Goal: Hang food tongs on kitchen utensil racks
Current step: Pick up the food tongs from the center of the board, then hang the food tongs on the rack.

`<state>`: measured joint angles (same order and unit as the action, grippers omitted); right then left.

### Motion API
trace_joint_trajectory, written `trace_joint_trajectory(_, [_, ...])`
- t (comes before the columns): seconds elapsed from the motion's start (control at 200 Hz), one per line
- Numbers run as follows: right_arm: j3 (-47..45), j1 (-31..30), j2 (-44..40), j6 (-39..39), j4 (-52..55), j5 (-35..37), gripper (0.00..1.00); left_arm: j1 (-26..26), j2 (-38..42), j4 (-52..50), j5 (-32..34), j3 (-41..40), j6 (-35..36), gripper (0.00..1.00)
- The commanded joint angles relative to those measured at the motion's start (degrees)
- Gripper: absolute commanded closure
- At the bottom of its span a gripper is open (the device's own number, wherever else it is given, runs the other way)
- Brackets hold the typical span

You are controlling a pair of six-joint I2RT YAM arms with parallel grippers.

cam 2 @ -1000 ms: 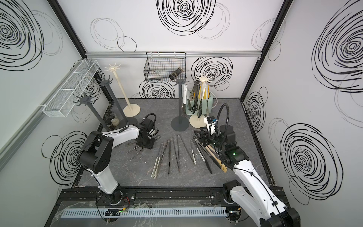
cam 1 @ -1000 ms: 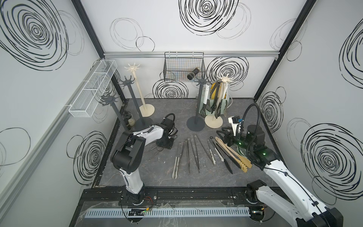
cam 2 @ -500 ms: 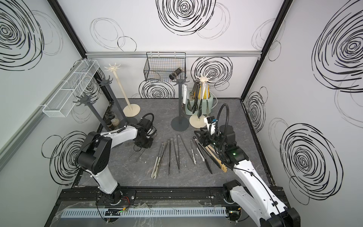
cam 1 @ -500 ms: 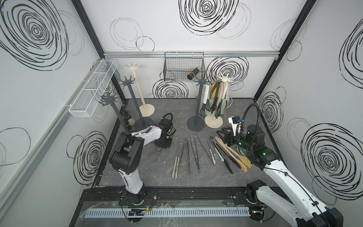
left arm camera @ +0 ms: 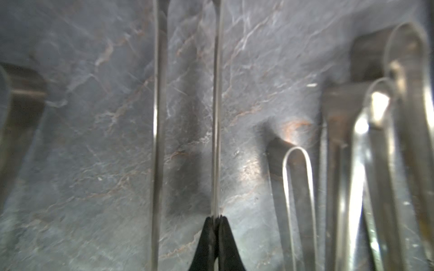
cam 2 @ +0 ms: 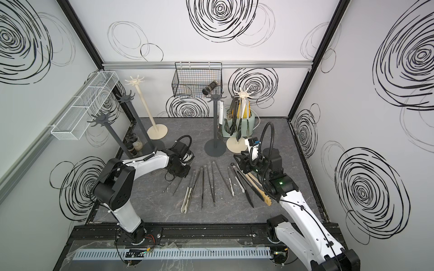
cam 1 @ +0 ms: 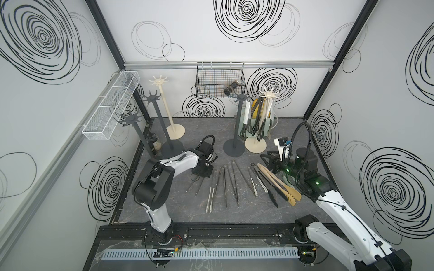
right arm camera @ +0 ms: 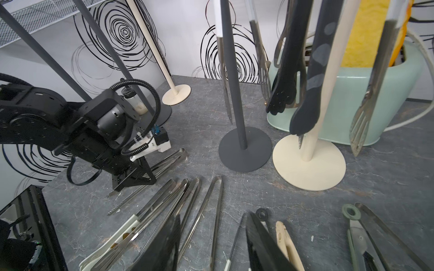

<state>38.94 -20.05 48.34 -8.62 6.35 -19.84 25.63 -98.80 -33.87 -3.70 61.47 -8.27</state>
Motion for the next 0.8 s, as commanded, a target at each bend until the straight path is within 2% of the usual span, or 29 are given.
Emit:
trace_joint_trajectory(0.0, [2.30, 0.66, -0.10, 1.64, 1.50, 1.34, 0.52, 0.69, 8.10, 4.84, 1.62, 3.78, -1.98, 1.00])
trace_joint_trajectory(0.245, [3.60, 4.50, 1.26, 2.23, 1.11, -3.94, 0.55, 3.03, 21.38, 19.27, 0.66, 6.02, -0.67, 1.00])
trace_joint_trajectory(0.405, [5.03, 5.15, 2.15, 1.87, 1.12, -4.52, 0.56, 4.45, 26.79, 31.22, -1.29, 5.42, 1.66, 1.00])
trace_joint_trajectory(0.53, [6.00, 5.20, 2.96, 1.17, 1.38, -4.25, 0.57, 4.37, 26.47, 36.11, -3.76, 6.98, 1.91, 1.00])
trace_joint_trajectory(0.796, [6.54, 5.11, 3.63, -0.08, 1.64, -3.95, 0.58, 4.19, 19.69, 37.95, -7.97, 14.24, 3.07, 1.00])
